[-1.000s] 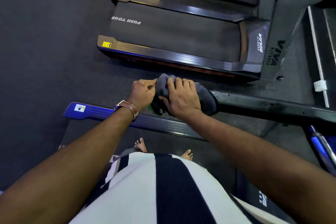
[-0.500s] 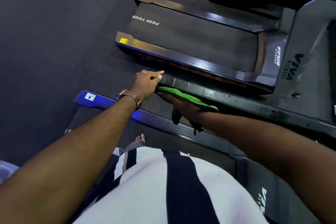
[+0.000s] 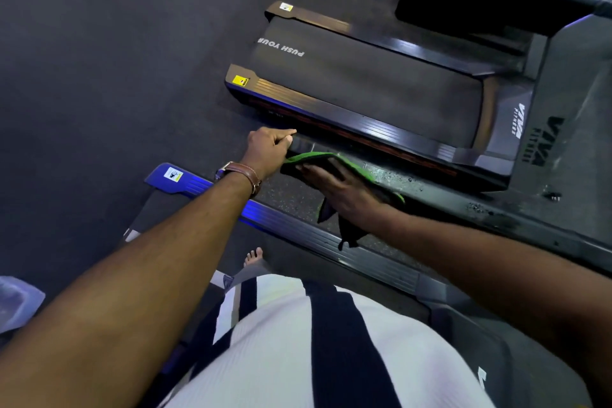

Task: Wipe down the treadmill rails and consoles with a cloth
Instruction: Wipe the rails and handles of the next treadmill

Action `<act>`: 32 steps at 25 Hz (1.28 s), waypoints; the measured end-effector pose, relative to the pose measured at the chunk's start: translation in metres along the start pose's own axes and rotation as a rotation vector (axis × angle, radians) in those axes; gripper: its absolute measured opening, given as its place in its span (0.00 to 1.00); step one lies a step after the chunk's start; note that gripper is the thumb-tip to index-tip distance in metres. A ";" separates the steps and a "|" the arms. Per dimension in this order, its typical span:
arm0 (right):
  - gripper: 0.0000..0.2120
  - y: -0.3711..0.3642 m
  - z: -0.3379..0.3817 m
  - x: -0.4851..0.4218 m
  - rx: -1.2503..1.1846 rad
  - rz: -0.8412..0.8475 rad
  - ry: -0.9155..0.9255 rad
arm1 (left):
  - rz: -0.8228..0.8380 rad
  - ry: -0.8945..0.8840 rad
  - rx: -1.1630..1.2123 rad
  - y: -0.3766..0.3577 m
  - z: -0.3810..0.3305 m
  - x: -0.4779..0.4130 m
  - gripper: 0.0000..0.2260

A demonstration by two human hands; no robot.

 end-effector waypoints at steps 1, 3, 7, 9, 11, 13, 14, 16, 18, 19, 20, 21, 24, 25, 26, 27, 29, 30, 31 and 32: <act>0.34 -0.001 0.000 0.006 -0.077 -0.032 0.052 | -0.009 -0.005 0.005 -0.002 0.002 0.001 0.11; 0.32 0.008 -0.023 0.003 -0.379 0.043 -0.009 | -0.033 -0.011 0.018 -0.003 0.004 0.006 0.12; 0.43 -0.009 -0.055 -0.052 -0.889 0.396 -0.128 | -0.038 0.030 0.018 -0.002 0.001 0.009 0.12; 0.37 -0.016 -0.063 -0.060 -1.012 0.403 -0.110 | -0.019 0.032 -0.062 -0.003 -0.002 0.006 0.12; 0.27 -0.019 -0.067 -0.047 -1.117 0.314 -0.103 | 0.028 0.008 -0.099 -0.006 -0.004 0.005 0.12; 0.20 -0.029 -0.069 -0.022 -1.192 0.296 -0.104 | 0.075 -0.077 -0.109 -0.016 -0.007 0.007 0.14; 0.18 -0.035 -0.073 -0.009 -1.206 0.313 -0.124 | 0.085 -0.115 -0.118 -0.021 -0.009 0.008 0.14; 0.21 -0.043 -0.085 0.008 -1.183 0.242 -0.244 | 0.101 -0.158 -0.144 -0.030 -0.010 0.008 0.16; 0.24 -0.038 -0.084 0.013 -1.063 0.164 -0.439 | 0.124 -0.171 -0.166 -0.038 -0.011 0.005 0.18; 0.20 -0.033 -0.078 0.008 -1.010 0.212 -0.510 | 0.138 -0.167 -0.155 -0.041 -0.010 0.004 0.18; 0.15 -0.029 -0.071 -0.001 -0.988 0.306 -0.538 | 0.149 -0.162 -0.132 -0.042 -0.009 0.003 0.18; 0.17 -0.025 -0.065 -0.014 -0.987 0.407 -0.532 | 0.157 -0.167 -0.117 -0.043 -0.006 0.002 0.17; 0.28 -0.038 -0.068 -0.037 -1.057 0.563 -0.398 | 0.207 -0.141 -0.194 -0.042 -0.004 -0.003 0.17; 0.28 -0.046 -0.073 -0.036 -1.117 0.588 -0.343 | 0.214 -0.141 -0.277 -0.042 -0.006 -0.004 0.18; 0.27 -0.051 -0.077 -0.030 -1.170 0.603 -0.289 | 0.206 -0.168 -0.384 -0.042 -0.011 -0.004 0.19; 0.27 -0.057 -0.079 -0.020 -1.199 0.607 -0.242 | 0.206 -0.232 -0.486 -0.044 -0.016 -0.002 0.21; 0.28 -0.064 -0.081 -0.001 -1.241 0.599 -0.203 | 0.243 -0.377 -0.591 -0.054 -0.024 0.003 0.22; 0.29 -0.068 -0.081 0.003 -1.268 0.616 -0.203 | 0.257 -0.416 -0.595 -0.057 -0.026 0.006 0.21; 0.30 -0.070 -0.080 0.000 -1.279 0.648 -0.195 | 0.257 -0.428 -0.578 -0.058 -0.027 0.007 0.19; 0.32 -0.073 -0.080 -0.008 -1.268 0.692 -0.182 | 0.252 -0.422 -0.563 -0.057 -0.029 0.007 0.19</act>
Point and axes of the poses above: each hand's wrist, its own x-axis away from the middle knuckle, its own y-axis out of the back of the hand, z = x × y, the point moved 5 cm from there along -x, towards the middle knuckle, and after that the axes turned 14 degrees about x, right-handed, at the moved point
